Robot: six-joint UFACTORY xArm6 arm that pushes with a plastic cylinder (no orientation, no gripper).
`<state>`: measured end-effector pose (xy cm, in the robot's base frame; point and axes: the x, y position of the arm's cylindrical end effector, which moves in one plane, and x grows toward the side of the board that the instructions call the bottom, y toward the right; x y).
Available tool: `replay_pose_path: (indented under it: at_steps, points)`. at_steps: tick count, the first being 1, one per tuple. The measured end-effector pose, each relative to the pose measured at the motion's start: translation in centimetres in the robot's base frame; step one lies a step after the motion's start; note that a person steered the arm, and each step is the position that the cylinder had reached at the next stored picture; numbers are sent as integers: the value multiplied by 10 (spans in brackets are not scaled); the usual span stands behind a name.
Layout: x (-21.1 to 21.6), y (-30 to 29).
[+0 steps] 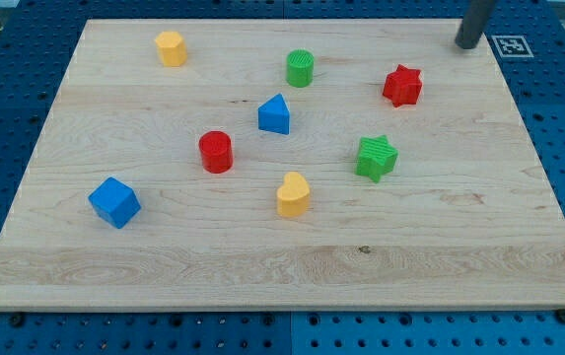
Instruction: Push the green circle closure to the green star
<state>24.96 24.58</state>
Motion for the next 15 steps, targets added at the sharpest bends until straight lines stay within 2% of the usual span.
replay_pose_path:
  at_steps: [1, 3, 4, 5, 10, 12, 13, 15]
  points:
    - [0, -1]
    - [0, -111]
    - [5, -113]
    - [35, -146]
    - [44, -173]
    - [23, -206]
    - [30, -226]
    - [52, -227]
